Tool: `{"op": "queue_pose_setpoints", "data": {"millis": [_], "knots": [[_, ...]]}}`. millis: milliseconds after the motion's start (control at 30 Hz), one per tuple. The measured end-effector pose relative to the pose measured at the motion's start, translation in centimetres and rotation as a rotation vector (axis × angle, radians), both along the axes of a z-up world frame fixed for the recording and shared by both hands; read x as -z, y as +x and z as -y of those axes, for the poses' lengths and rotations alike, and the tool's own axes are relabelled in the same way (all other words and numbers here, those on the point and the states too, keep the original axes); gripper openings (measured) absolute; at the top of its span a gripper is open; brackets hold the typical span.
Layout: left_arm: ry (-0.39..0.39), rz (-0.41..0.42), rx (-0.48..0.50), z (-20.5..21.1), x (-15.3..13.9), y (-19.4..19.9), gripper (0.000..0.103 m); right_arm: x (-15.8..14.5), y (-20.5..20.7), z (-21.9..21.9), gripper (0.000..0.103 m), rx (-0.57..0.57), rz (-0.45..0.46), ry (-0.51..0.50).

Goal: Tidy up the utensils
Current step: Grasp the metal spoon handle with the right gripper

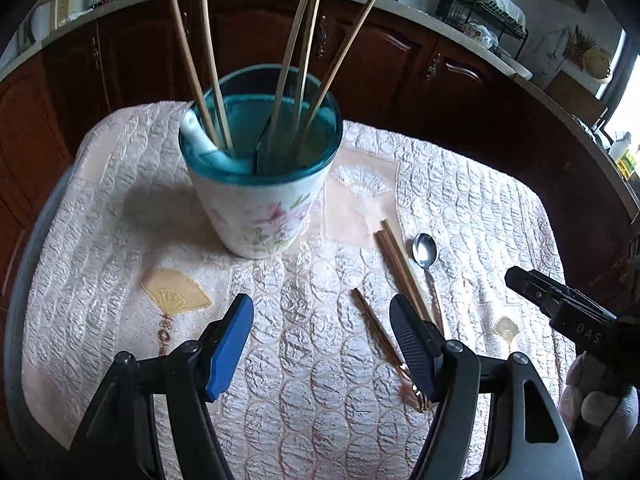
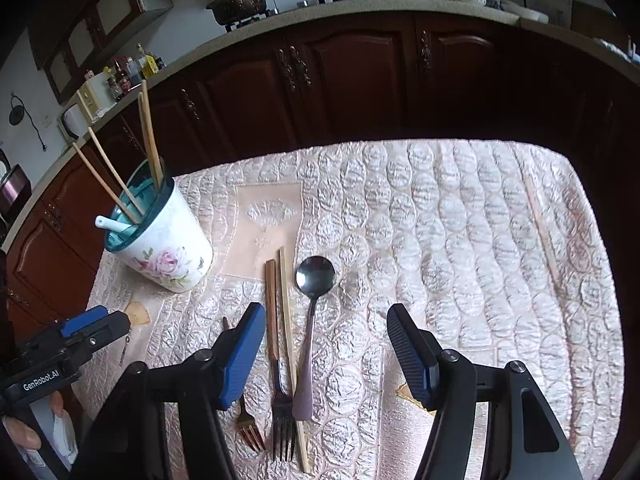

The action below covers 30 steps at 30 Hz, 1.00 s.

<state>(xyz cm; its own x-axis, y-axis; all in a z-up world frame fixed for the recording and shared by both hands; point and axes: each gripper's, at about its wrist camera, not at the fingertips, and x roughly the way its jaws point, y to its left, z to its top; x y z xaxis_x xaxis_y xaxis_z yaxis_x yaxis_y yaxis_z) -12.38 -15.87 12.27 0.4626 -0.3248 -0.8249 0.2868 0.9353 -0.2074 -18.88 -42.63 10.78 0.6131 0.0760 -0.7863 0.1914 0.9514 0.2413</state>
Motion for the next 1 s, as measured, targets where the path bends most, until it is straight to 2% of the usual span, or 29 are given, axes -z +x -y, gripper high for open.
{"op": "queue_pose_setpoints", "data": {"millis": [200,367,667,833,900,1000], "knots": [[0.010,-0.029,0.016,0.7,1.6,0.5,0.071,2.7,1.7,0.6,0.066,-0.009,-0.043,0.019],[0.010,-0.062,0.023,1.3,3.0,1.3,0.071,4.9,4.2,0.9,0.055,-0.034,-0.075,0.035],[-0.021,-0.126,0.021,2.2,4.7,2.9,0.071,8.0,8.5,1.4,0.054,-0.081,-0.120,0.018],[-0.023,-0.166,0.032,3.5,5.9,3.6,0.071,8.8,10.6,1.6,0.054,-0.118,-0.109,0.036],[-0.015,-0.174,0.045,4.1,6.2,3.6,0.071,9.0,11.4,1.5,0.049,-0.134,-0.106,0.040],[-0.006,-0.183,0.063,5.0,6.7,3.7,0.070,9.2,12.2,1.2,0.029,-0.179,-0.098,0.076]]}}
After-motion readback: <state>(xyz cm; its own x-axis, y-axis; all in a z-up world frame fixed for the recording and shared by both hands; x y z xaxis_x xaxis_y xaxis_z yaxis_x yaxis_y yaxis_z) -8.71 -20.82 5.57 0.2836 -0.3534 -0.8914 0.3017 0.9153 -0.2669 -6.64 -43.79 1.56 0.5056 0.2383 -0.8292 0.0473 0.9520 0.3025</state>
